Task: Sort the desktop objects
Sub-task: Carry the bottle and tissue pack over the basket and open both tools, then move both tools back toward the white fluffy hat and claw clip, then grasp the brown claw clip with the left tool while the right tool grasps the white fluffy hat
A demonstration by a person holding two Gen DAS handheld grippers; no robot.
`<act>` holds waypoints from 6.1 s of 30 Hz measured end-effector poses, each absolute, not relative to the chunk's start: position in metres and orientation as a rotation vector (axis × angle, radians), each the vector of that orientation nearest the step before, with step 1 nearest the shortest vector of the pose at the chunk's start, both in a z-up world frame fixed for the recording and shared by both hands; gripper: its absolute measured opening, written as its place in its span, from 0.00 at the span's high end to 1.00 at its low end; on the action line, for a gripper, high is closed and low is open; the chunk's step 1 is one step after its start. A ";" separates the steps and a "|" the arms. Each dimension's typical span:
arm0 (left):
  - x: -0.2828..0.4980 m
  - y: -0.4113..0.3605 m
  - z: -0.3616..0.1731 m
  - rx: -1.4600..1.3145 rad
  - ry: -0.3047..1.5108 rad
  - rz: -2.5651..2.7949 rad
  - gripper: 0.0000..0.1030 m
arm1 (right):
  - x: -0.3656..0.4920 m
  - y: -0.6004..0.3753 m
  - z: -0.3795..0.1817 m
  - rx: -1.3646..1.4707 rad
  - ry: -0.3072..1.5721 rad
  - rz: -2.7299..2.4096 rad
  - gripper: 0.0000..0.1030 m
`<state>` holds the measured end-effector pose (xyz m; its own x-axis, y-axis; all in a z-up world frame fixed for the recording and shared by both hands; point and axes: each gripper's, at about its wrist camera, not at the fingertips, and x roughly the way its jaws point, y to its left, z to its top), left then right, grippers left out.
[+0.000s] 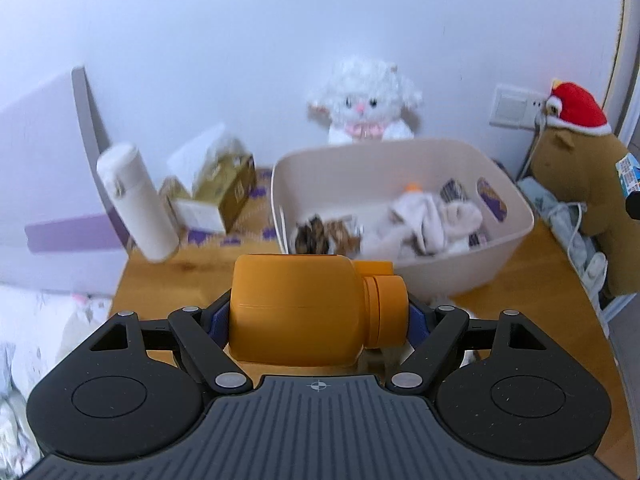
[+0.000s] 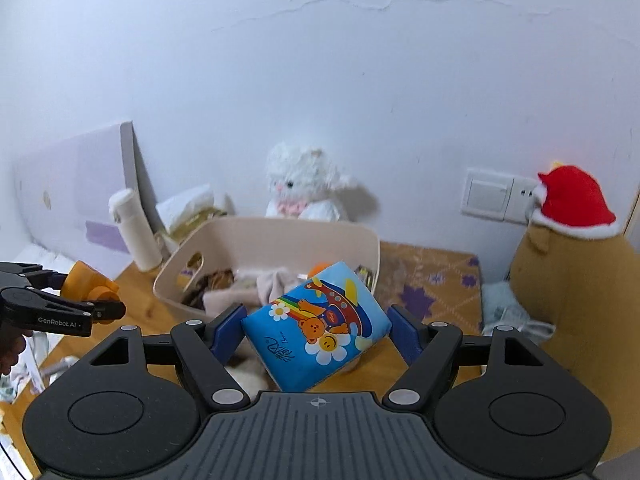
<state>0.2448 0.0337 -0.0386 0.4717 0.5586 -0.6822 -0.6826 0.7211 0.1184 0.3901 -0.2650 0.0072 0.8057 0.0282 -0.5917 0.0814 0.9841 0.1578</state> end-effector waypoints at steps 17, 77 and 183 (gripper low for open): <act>0.307 0.071 -0.009 -0.066 0.696 0.689 0.22 | 0.454 -0.271 0.022 0.121 0.585 -0.040 0.27; 0.398 0.136 -0.122 -0.125 1.033 0.572 0.21 | 0.598 -0.255 -0.100 0.124 0.928 -0.135 0.22; 0.255 0.062 -0.187 -0.205 1.029 0.480 0.20 | 0.456 -0.134 -0.176 -0.033 0.917 -0.065 0.00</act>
<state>0.2552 0.0617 -0.1869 0.4242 0.2858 -0.8593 -0.4744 0.8784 0.0579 0.4555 -0.1338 -0.1759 0.6062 -0.0699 -0.7922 0.0419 0.9976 -0.0560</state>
